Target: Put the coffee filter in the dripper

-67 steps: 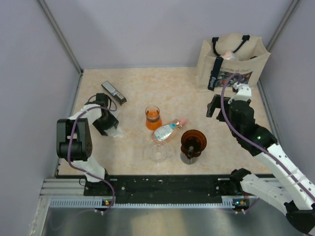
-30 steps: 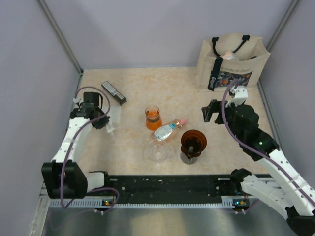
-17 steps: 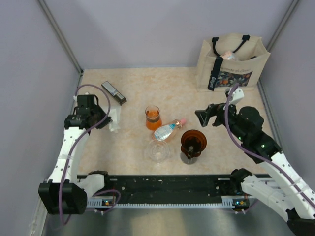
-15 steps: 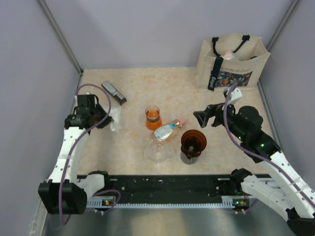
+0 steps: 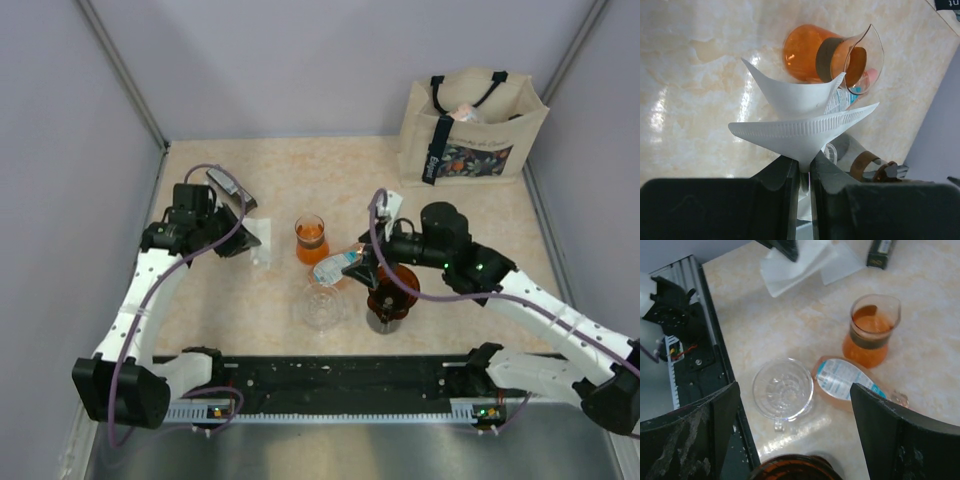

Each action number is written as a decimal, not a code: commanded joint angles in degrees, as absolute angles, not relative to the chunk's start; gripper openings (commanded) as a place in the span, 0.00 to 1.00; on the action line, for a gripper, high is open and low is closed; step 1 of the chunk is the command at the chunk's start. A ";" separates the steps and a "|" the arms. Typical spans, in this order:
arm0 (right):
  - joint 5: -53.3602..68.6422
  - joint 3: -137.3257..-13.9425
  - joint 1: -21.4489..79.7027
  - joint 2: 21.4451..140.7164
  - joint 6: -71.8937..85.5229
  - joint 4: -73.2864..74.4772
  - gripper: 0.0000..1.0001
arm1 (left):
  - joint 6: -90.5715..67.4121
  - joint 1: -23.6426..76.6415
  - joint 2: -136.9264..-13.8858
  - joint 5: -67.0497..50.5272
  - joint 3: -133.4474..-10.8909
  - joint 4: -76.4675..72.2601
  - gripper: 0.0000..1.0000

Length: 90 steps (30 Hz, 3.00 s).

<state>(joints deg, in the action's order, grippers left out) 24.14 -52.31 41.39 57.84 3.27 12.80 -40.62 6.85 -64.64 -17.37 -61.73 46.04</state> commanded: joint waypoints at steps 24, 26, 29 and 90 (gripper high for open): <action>18.55 -66.53 63.36 82.17 -18.28 -5.63 0.72 | -48.16 10.37 -67.23 -26.10 -64.69 61.43 0.16; 18.37 -67.32 64.16 83.66 -18.89 -5.97 0.71 | -47.90 10.46 -67.76 -26.10 -64.77 61.26 0.16; 17.24 -68.99 64.51 86.13 -18.90 -5.36 0.68 | -47.55 10.55 -68.20 -26.19 -64.69 61.35 0.16; -9.31 -55.56 64.69 74.90 8.61 -20.71 0.00 | -51.76 10.55 -37.36 -20.81 -50.73 32.99 0.99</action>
<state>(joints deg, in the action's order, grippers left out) -5.91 -59.46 64.12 81.10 6.20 -8.43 -47.90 10.31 -38.24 -12.56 -54.15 50.28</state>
